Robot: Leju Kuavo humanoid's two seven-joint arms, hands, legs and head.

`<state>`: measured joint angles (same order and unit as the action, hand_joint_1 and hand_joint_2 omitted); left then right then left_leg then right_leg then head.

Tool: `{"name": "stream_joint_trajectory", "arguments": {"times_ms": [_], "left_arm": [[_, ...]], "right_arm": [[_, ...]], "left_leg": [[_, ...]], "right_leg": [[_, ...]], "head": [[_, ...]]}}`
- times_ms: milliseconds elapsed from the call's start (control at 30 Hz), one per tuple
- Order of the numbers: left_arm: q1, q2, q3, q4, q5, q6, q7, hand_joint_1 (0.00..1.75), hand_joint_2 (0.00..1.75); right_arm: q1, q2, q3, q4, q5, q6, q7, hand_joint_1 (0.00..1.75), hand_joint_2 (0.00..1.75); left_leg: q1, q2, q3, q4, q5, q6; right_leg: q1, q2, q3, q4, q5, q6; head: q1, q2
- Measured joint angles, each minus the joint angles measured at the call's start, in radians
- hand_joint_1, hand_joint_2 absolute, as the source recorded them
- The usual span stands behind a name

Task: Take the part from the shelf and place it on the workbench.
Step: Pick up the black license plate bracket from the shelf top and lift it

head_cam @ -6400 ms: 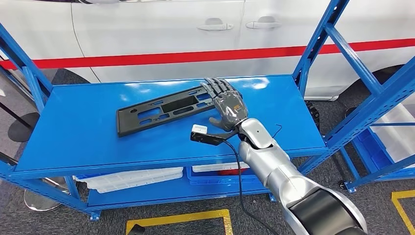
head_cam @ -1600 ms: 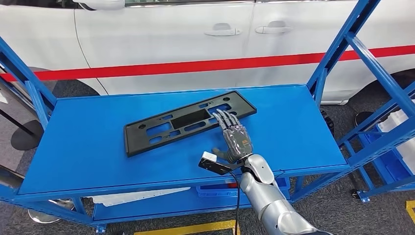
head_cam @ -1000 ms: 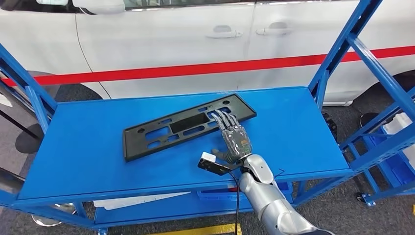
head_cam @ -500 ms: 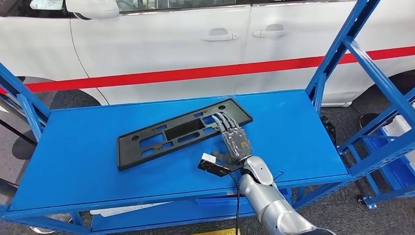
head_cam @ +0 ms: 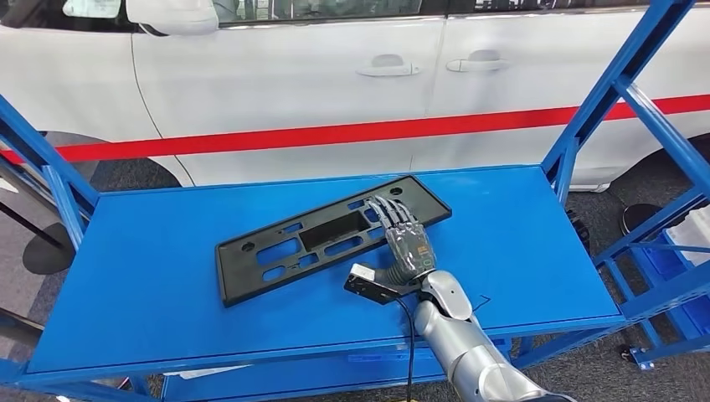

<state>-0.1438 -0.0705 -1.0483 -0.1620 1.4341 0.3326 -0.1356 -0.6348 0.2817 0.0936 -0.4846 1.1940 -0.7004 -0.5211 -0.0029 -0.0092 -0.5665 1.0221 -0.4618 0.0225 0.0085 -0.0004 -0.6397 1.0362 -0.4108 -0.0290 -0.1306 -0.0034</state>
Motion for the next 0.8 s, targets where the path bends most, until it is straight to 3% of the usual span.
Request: {"name": "stream_joint_trajectory", "arguments": {"times_ms": [33,133,167,367,500,800], "left_arm": [[-0.001,-0.001,0.0,0.0,-0.001,0.0,0.002,0.0,0.0],[-0.002,-0.002,0.0,0.0,-0.004,0.001,0.007,0.0,0.0],[-0.002,-0.002,0.0,0.0,-0.005,0.001,0.007,0.0,0.0],[-0.005,-0.002,0.0,0.0,-0.01,0.002,0.012,0.0,0.0],[-0.006,-0.001,0.0,0.0,-0.01,0.006,0.016,0.0,0.0],[-0.005,-0.002,0.002,0.0,-0.01,0.02,0.015,0.0,0.0]], "right_arm": [[0.001,-0.001,0.0,0.0,-0.001,0.0,-0.001,0.0,0.44],[0.006,-0.004,0.002,0.001,-0.008,0.0,-0.006,0.0,1.75],[0.006,-0.004,0.003,0.003,-0.011,0.0,-0.007,0.0,1.75],[0.0,-0.005,0.021,0.015,-0.018,-0.001,0.007,0.0,1.75],[-0.005,-0.009,0.037,0.022,-0.044,-0.001,0.014,1.75,1.75],[-0.014,-0.031,0.072,0.048,-0.159,0.028,0.004,1.75,1.75]], "left_leg": [[0.0,0.001,0.001,-0.002,-0.002,-0.004],[0.0,0.003,0.005,-0.006,-0.004,-0.003],[0.0,0.004,0.006,-0.007,-0.005,-0.002],[0.001,0.004,0.014,-0.015,-0.006,-0.009],[0.001,0.004,0.019,-0.017,-0.007,-0.011],[0.003,0.004,0.023,-0.017,-0.006,-0.012]], "right_leg": [[0.003,-0.001,0.005,-0.01,-0.003,-0.003],[0.002,0.0,0.011,-0.023,0.001,0.017],[0.001,0.0,0.012,-0.025,0.001,0.023],[0.002,0.0,0.015,-0.024,-0.004,0.016],[0.002,0.0,0.019,-0.024,-0.006,0.014],[0.001,0.0,0.023,-0.024,-0.006,0.014]], "head": [[0.0,0.0],[0.0,0.0],[0.0,0.0],[0.0,0.0],[0.0,0.0],[0.0,0.0]]}}
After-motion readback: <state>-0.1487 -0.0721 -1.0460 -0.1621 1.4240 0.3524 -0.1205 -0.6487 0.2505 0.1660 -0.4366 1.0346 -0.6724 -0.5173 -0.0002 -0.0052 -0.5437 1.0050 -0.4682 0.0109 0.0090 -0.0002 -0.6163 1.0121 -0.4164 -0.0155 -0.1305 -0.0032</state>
